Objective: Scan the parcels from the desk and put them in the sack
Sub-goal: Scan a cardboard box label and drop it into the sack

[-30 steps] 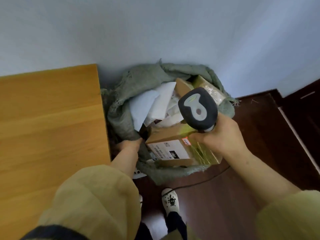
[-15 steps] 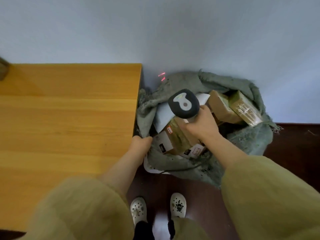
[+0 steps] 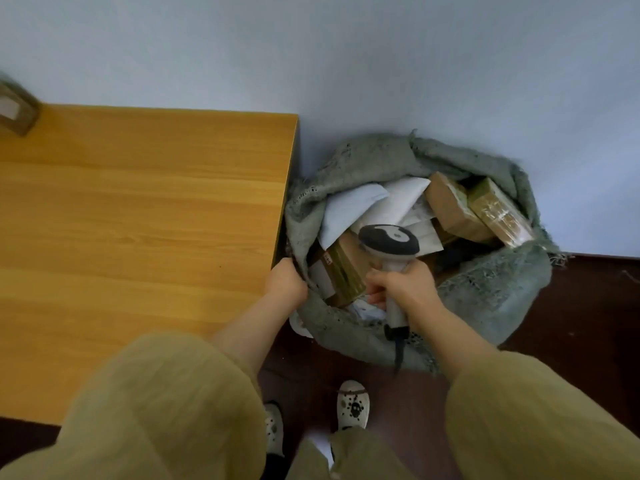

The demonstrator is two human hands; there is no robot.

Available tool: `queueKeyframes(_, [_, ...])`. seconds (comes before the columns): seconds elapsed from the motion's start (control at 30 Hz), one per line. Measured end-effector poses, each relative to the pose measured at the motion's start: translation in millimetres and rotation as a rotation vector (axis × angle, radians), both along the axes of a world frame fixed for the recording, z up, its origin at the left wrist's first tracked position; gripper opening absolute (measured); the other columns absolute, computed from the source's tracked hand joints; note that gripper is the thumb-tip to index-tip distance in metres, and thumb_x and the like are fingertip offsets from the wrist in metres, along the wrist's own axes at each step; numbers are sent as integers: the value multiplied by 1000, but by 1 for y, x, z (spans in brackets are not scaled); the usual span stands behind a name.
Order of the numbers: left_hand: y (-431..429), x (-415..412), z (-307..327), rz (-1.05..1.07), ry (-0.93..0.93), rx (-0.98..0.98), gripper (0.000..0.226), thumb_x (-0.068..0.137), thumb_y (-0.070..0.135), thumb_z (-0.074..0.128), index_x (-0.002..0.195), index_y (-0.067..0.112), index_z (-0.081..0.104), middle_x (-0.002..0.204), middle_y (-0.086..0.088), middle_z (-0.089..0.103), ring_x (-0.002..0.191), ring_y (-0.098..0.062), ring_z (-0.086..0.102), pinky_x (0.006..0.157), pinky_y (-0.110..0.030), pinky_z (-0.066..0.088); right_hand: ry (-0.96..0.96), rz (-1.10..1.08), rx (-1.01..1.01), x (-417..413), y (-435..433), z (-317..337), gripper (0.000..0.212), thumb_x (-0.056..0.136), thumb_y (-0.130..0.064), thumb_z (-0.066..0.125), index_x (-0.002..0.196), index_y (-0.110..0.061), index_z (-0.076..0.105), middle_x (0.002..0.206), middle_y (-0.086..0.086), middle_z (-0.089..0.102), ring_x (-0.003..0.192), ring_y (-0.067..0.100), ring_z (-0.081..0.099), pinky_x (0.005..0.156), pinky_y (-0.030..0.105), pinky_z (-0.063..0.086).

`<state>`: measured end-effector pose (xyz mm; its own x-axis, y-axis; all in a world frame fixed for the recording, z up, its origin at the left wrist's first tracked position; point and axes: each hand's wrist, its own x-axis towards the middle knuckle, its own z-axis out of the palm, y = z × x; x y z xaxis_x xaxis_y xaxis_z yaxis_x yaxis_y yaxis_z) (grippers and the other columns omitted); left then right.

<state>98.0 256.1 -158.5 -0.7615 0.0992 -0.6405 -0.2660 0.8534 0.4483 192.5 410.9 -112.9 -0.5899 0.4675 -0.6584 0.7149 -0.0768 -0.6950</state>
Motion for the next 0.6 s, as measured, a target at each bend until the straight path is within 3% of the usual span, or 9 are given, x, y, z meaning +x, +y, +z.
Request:
queueKeyframes(0.13, [-7, 17, 19, -154, 38, -26, 40, 94, 11, 54, 133, 5, 44, 129, -14, 53, 115, -30, 53, 90, -36, 46, 6, -111, -86, 33, -31, 12, 11, 84, 0, 65, 75, -5, 59, 58, 11, 64, 49, 21, 60, 55, 34, 52])
queueKeyframes(0.23, [-23, 31, 38, -194, 80, 60, 51, 93, 8, 53, 141, 4, 36, 129, -14, 53, 115, -30, 53, 89, -36, 47, 11, -210, -153, 57, -65, 20, 14, 84, 2, 64, 73, -5, 58, 53, 9, 60, 45, 20, 56, 49, 30, 48])
queueKeyframes(0.33, [-57, 45, 65, -235, 127, 114, 57, 96, 10, 51, 148, 11, 28, 142, -11, 44, 122, -28, 49, 89, -34, 48, 51, -292, -222, 77, -114, 34, 15, 85, 5, 60, 71, -1, 57, 52, 12, 57, 40, 19, 52, 44, 26, 42])
queueKeyframes(0.43, [-116, 56, 91, -324, 227, 80, 59, 97, 12, 50, 150, 19, 24, 150, -6, 34, 116, -27, 53, 71, -30, 49, 79, -336, -308, 87, -177, 49, 15, 85, 5, 60, 71, 0, 56, 50, 12, 56, 37, 19, 50, 43, 25, 39])
queueKeyframes(0.5, [-169, 60, 106, -366, 317, 0, 61, 96, 12, 50, 150, 23, 23, 152, -4, 30, 125, -27, 45, 84, -33, 49, 92, -294, -364, 85, -227, 60, 11, 83, 4, 60, 74, 0, 57, 53, 12, 57, 40, 20, 51, 44, 26, 39])
queueKeyframes(0.6, [-250, 61, 130, -418, 469, -136, 62, 96, 13, 49, 151, 21, 21, 154, -3, 27, 141, -27, 24, 112, -40, 30, 128, -202, -448, 69, -298, 82, 10, 88, 2, 59, 78, 0, 57, 58, 13, 57, 43, 20, 51, 45, 27, 38])
